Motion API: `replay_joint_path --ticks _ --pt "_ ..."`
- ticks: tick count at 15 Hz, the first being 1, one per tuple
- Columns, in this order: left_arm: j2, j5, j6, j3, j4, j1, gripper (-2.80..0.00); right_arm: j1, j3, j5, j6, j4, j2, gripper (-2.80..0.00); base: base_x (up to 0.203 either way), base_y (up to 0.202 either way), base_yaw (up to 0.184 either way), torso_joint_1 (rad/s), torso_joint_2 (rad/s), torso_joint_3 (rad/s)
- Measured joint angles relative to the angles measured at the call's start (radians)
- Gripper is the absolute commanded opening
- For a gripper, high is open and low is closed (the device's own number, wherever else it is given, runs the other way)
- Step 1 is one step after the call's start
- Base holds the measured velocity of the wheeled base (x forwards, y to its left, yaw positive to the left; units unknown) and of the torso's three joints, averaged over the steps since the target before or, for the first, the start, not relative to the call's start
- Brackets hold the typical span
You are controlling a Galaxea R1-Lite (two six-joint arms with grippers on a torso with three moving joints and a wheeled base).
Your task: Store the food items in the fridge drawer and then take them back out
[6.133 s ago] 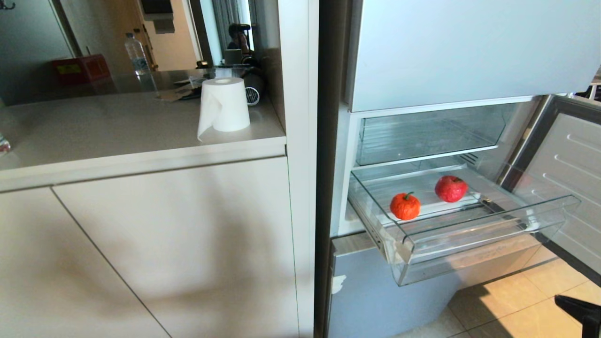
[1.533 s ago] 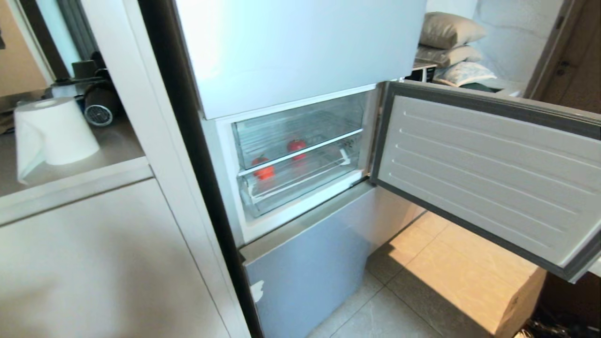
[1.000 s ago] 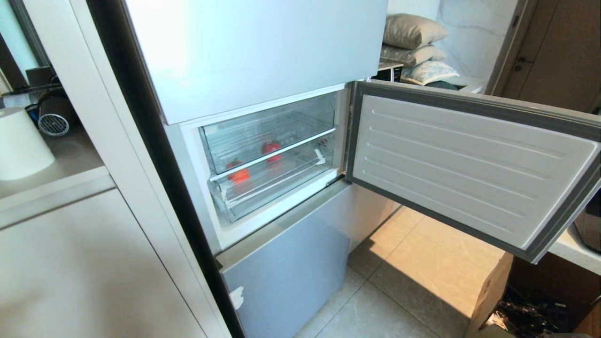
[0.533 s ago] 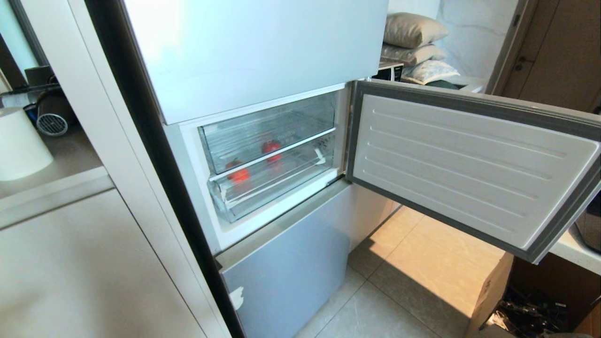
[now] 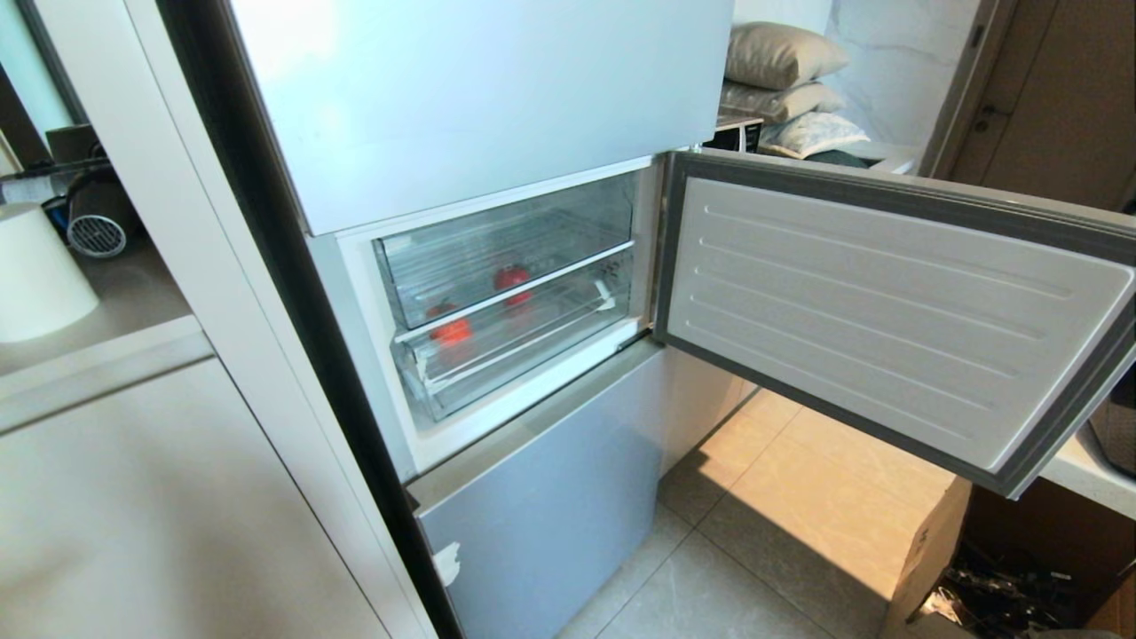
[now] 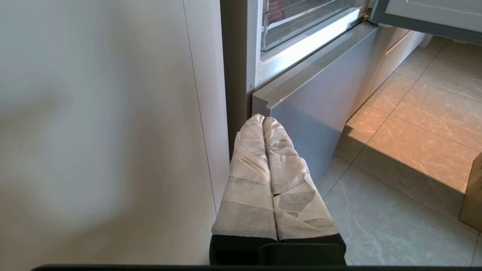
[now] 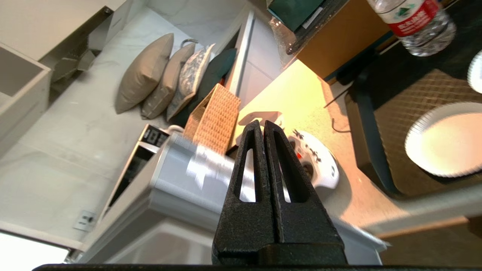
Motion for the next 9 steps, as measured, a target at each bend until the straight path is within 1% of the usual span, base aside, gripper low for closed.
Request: replay_joint_path --ticks 3,5,8,9 --pt "0.000 0.000 0.000 0.000 0.000 0.000 -2.80 -0.019 -0.137 0.117 0.027 0.000 0.167 -2.80 0.000 0.000 0.000 0.000 0.00 0.000" --pt "0.000 0.000 0.000 0.000 0.000 0.000 -2.80 -0.018 -0.235 0.191 0.046 0.029 0.257 -2.80 0.000 0.000 0.000 0.000 0.00 0.000" --pt "0.000 0.000 0.000 0.000 0.000 0.000 -2.80 0.012 -0.377 0.305 0.113 0.094 0.357 -2.80 0.000 0.000 0.000 0.000 0.00 0.000" --pt "0.000 0.000 0.000 0.000 0.000 0.000 -2.80 0.029 -0.406 0.332 0.120 0.100 0.383 -2.80 0.000 0.000 0.000 0.000 0.00 0.000"
